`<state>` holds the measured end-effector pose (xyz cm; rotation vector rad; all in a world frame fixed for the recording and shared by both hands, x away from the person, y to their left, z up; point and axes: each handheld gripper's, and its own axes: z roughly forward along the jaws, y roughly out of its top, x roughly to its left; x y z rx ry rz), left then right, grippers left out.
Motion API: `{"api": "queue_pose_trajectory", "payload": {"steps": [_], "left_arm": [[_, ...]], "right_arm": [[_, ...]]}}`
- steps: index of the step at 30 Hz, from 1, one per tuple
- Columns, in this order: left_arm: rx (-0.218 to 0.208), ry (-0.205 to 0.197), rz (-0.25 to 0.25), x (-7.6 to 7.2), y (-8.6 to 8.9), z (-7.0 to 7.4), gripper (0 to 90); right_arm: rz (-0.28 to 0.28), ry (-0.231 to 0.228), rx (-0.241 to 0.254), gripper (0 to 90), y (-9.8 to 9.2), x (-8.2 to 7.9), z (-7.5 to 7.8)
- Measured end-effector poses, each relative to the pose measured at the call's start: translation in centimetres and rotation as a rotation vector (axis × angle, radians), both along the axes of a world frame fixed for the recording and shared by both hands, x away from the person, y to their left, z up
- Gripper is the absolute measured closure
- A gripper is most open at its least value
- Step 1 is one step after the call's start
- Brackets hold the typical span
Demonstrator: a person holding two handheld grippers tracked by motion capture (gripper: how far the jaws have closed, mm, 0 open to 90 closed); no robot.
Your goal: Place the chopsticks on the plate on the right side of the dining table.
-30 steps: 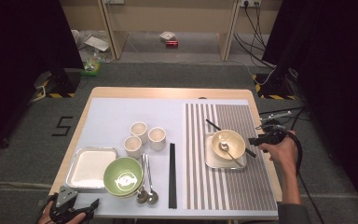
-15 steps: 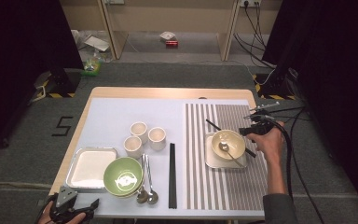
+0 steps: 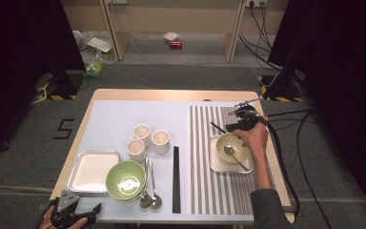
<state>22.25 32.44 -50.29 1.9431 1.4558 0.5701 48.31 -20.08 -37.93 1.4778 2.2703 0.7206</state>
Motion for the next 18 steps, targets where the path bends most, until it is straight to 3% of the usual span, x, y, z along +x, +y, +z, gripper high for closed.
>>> {"api": "queue_pose_trajectory", "payload": {"steps": [18], "left_arm": [[-0.003, -0.001, 0.002, 0.0, 0.0, 0.0, 11.8]], "right_arm": [[0.019, 0.061, -0.017, 42.7, 3.6, 3.0, -3.1]]}}
